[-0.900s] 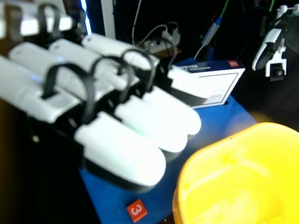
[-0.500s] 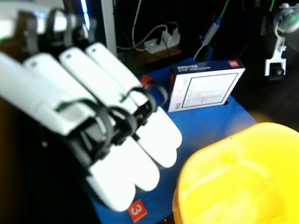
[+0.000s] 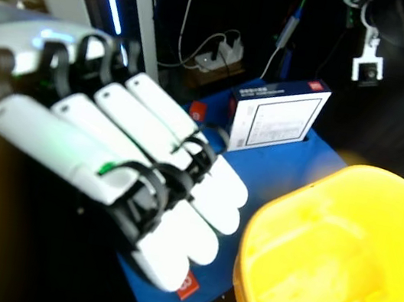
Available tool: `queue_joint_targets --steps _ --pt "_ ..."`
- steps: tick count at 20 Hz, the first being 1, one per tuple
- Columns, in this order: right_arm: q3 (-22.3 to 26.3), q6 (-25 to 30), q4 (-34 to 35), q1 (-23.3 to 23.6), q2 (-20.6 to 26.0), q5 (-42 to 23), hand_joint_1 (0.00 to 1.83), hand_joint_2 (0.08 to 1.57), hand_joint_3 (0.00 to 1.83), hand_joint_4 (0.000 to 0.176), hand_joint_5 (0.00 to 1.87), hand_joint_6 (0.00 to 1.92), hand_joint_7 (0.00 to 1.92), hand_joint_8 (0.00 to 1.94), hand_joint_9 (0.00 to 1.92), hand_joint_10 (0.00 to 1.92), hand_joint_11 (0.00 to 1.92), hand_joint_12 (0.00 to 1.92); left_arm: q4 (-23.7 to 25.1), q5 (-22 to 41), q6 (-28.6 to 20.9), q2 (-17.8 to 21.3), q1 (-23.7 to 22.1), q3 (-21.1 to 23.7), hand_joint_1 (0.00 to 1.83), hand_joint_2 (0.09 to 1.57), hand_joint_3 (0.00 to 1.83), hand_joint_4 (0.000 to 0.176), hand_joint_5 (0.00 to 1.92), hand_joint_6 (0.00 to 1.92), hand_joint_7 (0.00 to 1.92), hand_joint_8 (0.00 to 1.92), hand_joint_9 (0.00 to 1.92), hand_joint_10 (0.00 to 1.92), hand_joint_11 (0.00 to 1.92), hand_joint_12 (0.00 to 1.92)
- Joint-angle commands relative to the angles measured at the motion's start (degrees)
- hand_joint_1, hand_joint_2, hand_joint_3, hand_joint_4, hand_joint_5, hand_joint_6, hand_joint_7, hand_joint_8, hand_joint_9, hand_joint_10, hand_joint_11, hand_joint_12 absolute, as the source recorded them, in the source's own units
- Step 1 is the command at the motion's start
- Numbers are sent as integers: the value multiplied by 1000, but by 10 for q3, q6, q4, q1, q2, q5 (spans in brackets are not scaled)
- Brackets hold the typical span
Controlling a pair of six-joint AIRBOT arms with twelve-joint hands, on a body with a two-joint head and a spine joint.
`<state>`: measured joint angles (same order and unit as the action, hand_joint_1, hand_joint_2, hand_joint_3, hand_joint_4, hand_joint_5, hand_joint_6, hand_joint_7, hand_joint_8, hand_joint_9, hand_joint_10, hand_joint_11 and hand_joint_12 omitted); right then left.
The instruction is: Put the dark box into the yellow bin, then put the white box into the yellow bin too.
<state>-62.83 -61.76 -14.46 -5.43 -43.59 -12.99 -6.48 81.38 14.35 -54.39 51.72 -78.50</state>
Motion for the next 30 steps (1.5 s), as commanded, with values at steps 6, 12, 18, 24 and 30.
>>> queue_joint_targets --steps 6,12,18,24,30 --pt "-3 -3 16 -1 0 -68 404 1057 0 0 500 6 482 5 496 4 224 654 40 24 -3 17 3 10 349 877 0 31 0 0 21 0 9 0 0 173" --pt "-3 -3 20 -5 -2 -70 418 1016 0 0 443 0 447 1 475 1 238 580 90 -26 -4 32 4 17 357 831 0 75 0 0 0 0 0 0 4 62" --pt "-3 -3 21 -6 -2 -71 406 1001 0 0 417 1 443 3 479 1 255 521 138 -62 -13 40 9 27 379 743 1 143 0 0 4 2 40 4 21 82" --pt "-3 -3 22 -7 -4 -73 419 987 0 0 429 4 462 6 488 3 273 509 164 -103 -16 37 10 25 422 685 0 161 0 0 39 4 68 5 66 121" --pt "-4 -3 24 -13 -4 -75 411 968 0 0 411 0 447 0 479 3 268 492 173 -128 -30 9 10 5 347 730 15 176 0 0 2 0 65 1 52 129"
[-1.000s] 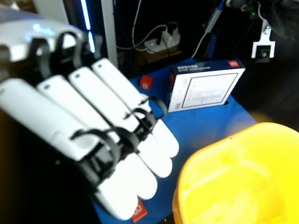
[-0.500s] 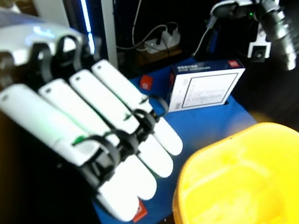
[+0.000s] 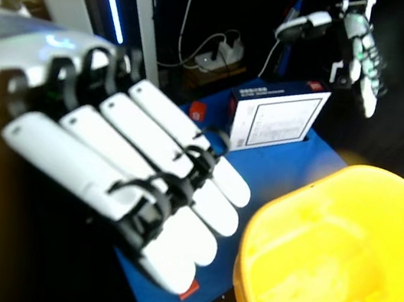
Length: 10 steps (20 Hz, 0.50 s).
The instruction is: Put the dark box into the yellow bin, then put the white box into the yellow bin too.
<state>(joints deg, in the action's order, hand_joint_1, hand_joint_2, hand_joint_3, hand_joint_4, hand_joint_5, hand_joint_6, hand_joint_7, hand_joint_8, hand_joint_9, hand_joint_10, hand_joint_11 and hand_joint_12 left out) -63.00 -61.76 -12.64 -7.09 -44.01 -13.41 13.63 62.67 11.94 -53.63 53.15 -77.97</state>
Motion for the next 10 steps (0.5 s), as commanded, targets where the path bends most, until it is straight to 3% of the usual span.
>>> queue_joint_targets --steps 1,2,3,4,7,10 --pt "-2 -3 6 3 0 -71 411 965 0 0 409 0 449 1 483 4 272 492 -26 54 -6 -5 -4 -4 343 738 16 176 0 0 4 1 66 1 52 130" --pt "-2 -3 7 2 0 -71 408 970 0 0 398 0 451 2 483 4 276 494 -26 52 -6 -10 -4 -7 355 748 18 162 0 0 4 1 74 4 63 135" --pt "-2 -3 7 1 1 -71 410 976 0 0 393 0 450 2 483 4 277 494 -25 45 -7 -18 -4 -12 366 759 19 168 0 0 10 3 86 8 74 141" --pt "-2 -3 8 1 1 -71 408 989 5 0 383 0 445 0 474 0 266 490 -21 38 -8 -23 -4 -16 401 746 10 160 0 0 26 9 107 15 95 151" --pt "-2 -3 8 0 1 -72 397 986 2 0 383 0 450 3 478 3 274 494 -11 26 -14 -32 -4 -21 449 694 0 174 0 0 16 1 89 3 71 148" --pt "-3 -3 8 -1 1 -72 394 1008 10 0 377 0 449 2 477 2 273 494 -3 17 -15 -33 -4 -22 434 702 0 176 0 0 22 4 63 6 78 161"
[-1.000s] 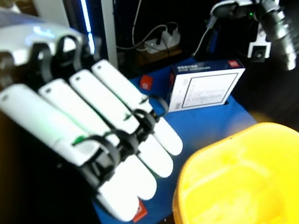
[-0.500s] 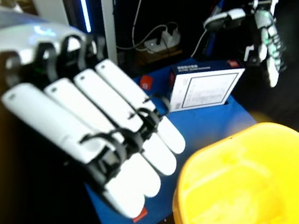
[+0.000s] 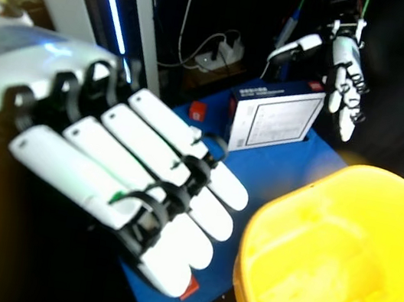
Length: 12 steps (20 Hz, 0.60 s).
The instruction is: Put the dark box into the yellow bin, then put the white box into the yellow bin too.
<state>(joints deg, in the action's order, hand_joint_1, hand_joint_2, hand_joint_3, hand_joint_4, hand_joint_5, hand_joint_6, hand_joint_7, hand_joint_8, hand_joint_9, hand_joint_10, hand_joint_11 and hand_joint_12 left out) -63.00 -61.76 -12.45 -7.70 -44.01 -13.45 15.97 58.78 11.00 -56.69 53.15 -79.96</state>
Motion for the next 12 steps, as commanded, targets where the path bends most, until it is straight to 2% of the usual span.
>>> queue_joint_targets --steps 1,2,3,4,5,6,7,8,9,10,11,12 --pt "-3 -3 6 5 1 -72 404 997 4 0 390 5 458 5 480 3 274 497 -23 52 -5 -3 -4 -2 428 713 0 163 0 0 28 6 72 8 86 167" --pt "-3 -3 6 5 1 -72 405 995 3 0 383 2 457 4 481 3 274 499 -22 50 -5 -4 -4 -3 468 705 0 145 0 0 42 0 111 3 92 195" --pt "-3 -3 6 4 1 -73 401 992 1 0 378 0 453 2 476 1 267 497 -21 48 -5 -6 -4 -4 510 709 2 138 0 0 59 5 127 5 97 205" --pt "-3 -3 6 4 1 -73 403 1002 5 0 375 0 448 0 466 0 256 497 -21 45 -6 -10 -4 -7 611 694 1 156 0 0 118 9 159 1 69 300" --pt "-3 -3 6 4 1 -73 406 1017 9 0 367 0 445 0 464 0 253 501 -20 43 -9 -15 -4 -11 686 684 2 164 0 0 151 5 179 1 17 426" --pt "-3 -3 6 4 1 -73 418 1035 14 0 363 0 441 0 459 0 245 504 -20 42 -18 -21 -4 -18 810 711 0 144 0 0 173 1 217 1 3 517" --pt "-3 -3 6 4 1 -74 420 1029 8 0 367 2 445 2 464 2 246 506 -18 40 -29 -28 -4 -25 902 728 4 141 17 7 191 6 244 9 19 546" --pt "-3 -3 6 4 1 -74 409 1027 6 0 359 0 439 0 462 1 243 504 -18 40 -34 -33 -4 -30 988 766 3 108 120 6 274 5 320 12 101 539" --pt "-3 -3 6 4 1 -75 409 1024 4 0 342 0 421 0 446 0 233 497 -18 37 -34 -35 -4 -31 1071 779 1 56 215 4 354 4 408 13 177 521" --pt "-3 -3 7 3 1 -75 395 1012 0 0 346 3 426 3 454 4 245 501 -17 36 -34 -38 -4 -34 1156 805 1 11 341 6 475 8 540 21 318 530" --pt "-3 -3 7 3 1 -75 398 1012 0 0 341 1 421 1 447 1 237 496 -17 35 -34 -38 -4 -34 1304 847 0 0 558 23 670 21 758 38 602 564" --pt "-3 -3 7 3 1 -76 406 1011 0 0 341 1 416 0 437 0 230 494 -17 34 -34 -39 -4 -34 1370 1022 3 0 970 695 889 757 1013 729 832 789"
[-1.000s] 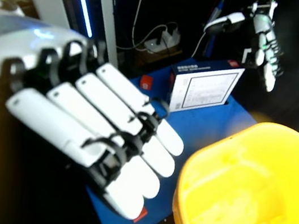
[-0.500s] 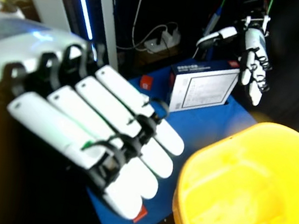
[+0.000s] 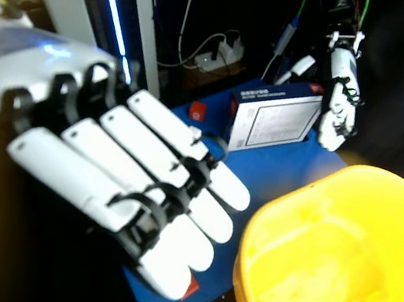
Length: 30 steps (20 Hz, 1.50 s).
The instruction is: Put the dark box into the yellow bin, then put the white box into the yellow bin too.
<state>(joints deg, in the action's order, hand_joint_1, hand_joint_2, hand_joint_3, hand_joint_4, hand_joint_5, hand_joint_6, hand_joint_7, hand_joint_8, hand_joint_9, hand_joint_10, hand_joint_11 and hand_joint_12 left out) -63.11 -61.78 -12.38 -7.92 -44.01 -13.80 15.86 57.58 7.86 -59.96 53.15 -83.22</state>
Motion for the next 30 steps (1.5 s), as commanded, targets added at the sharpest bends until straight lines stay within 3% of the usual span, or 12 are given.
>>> queue_joint_targets --steps 1,3,6,7,13,15,16,19,23,26,28,30 --pt "-2 -3 7 6 1 -74 400 1017 1 0 340 0 414 0 435 0 227 494 -15 46 -3 -6 -3 -1 1381 1081 1 0 1014 858 888 974 993 1004 894 931" --pt "-2 -3 8 6 1 -74 400 1034 6 0 363 7 424 3 443 3 231 506 -16 44 -2 -6 -2 -2 1394 1049 0 0 1133 755 1134 579 989 1085 854 1086" --pt "-2 -3 9 4 1 -75 407 1026 1 0 360 3 420 1 433 0 220 508 -18 41 -1 -6 0 0 1397 1036 0 0 1128 795 1194 427 1052 982 907 997" --pt "-2 -3 9 4 1 -75 397 1022 0 0 355 1 414 0 429 0 216 507 -19 40 1 -6 0 0 1480 1038 0 0 1120 803 1192 411 1073 847 857 1300" --pt "-2 -3 12 3 2 -76 391 1003 4 0 350 2 415 3 434 1 247 445 -46 73 1 4 0 5 1401 1028 1 0 1080 798 1133 556 1187 805 1095 724" --pt "-2 -3 13 3 2 -76 383 997 1 0 353 3 420 5 437 2 248 439 -62 102 2 17 0 12 1401 1026 0 0 1203 489 1112 681 1131 914 1022 837" --pt "-2 -3 13 3 1 -77 385 1006 5 0 351 2 421 4 437 2 251 439 -71 113 4 22 0 15 1307 1012 0 0 1358 174 1153 803 1178 666 1022 941" --pt "-2 -3 14 3 0 -78 385 1037 15 0 361 5 423 4 445 5 274 450 -90 140 15 34 -2 22 1397 1022 1 0 1147 769 1153 544 1144 778 935 784" --pt "-4 -3 16 2 -5 -79 419 1022 1 0 388 10 442 8 453 6 278 465 -115 158 22 33 -27 9 1408 986 1 0 1249 515 1317 368 1179 723 972 775" --pt "-6 -3 17 1 -12 -83 408 1006 0 0 386 6 436 3 439 1 265 460 -125 165 27 33 -51 -1 1302 994 0 0 1357 289 1216 648 1141 570 864 947" --pt "-10 -3 19 -3 -21 -86 397 994 0 0 388 5 454 9 461 9 288 467 -110 145 33 33 -77 -10 1388 1046 2 0 1154 682 1075 847 1013 950 776 1088" --pt "-14 -3 22 -6 -28 -89 381 986 0 0 379 0 454 7 462 7 287 468 -103 131 36 32 -98 -20 1395 1044 0 0 1132 646 1130 685 1037 1063 839 1206"
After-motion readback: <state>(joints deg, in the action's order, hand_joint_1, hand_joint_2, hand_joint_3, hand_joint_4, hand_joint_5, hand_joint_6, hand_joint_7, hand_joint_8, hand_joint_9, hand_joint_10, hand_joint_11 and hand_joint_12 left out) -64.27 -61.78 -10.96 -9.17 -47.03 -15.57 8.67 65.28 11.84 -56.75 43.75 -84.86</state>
